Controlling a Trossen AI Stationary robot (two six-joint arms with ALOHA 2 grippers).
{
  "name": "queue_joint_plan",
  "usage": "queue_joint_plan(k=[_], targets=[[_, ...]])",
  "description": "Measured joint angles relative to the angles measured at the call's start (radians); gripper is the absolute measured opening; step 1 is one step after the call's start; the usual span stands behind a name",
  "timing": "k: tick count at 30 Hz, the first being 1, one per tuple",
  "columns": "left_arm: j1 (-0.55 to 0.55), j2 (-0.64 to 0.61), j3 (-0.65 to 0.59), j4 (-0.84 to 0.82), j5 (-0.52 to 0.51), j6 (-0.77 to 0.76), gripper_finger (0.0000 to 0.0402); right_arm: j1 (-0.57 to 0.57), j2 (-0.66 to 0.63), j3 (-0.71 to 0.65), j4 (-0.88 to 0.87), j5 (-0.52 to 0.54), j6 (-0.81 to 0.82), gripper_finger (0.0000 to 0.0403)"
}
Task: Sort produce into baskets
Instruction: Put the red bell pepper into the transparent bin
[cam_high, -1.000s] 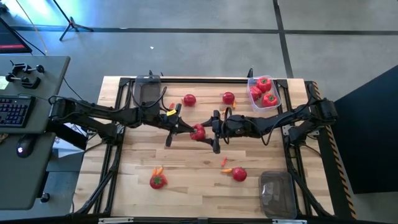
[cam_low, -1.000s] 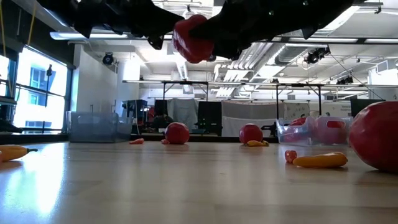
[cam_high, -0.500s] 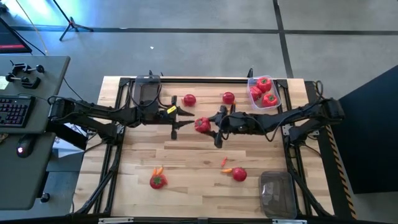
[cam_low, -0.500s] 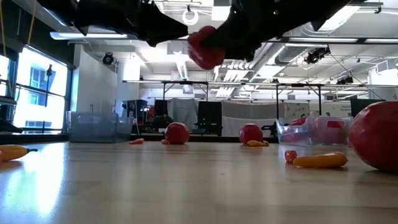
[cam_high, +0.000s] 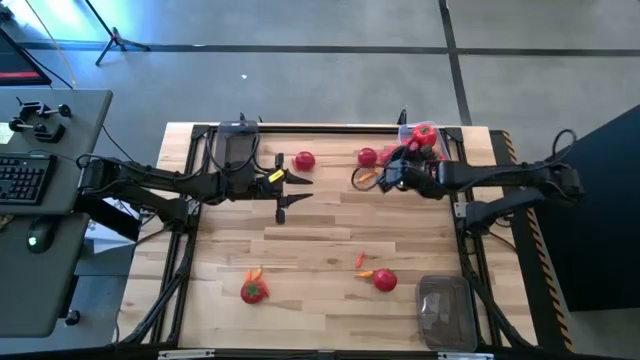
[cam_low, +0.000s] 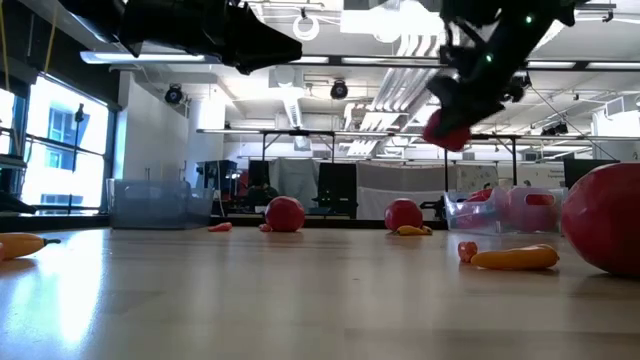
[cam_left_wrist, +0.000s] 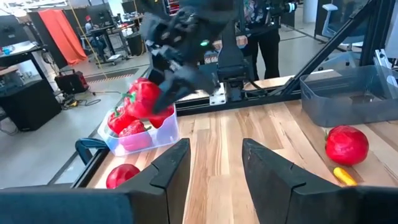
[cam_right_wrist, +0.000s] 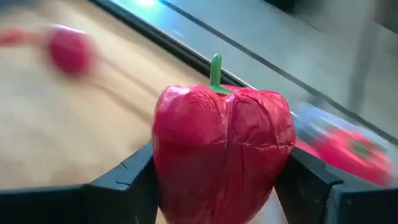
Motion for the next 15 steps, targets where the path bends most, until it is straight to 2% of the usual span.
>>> queue_joint_plan(k=[2,5,15], targets=[[0.0,0.0,0.0,-0.001,0.0,0.0,0.0129,-0.055,0.0,-0.001,-0.087,0.011,0.041,0.0234],[0.0,0.0,0.0,0.0,0.008,0.0,0.0129,-0.129,0.002,-0.026,-0.107,0.012,0.051,0.0234],[-0.003,0.0,0.0,-0.001,0.011,0.0,0.0129,-0.319,0.003,-0.153,-0.001,-0.028,0.003,0.0232]])
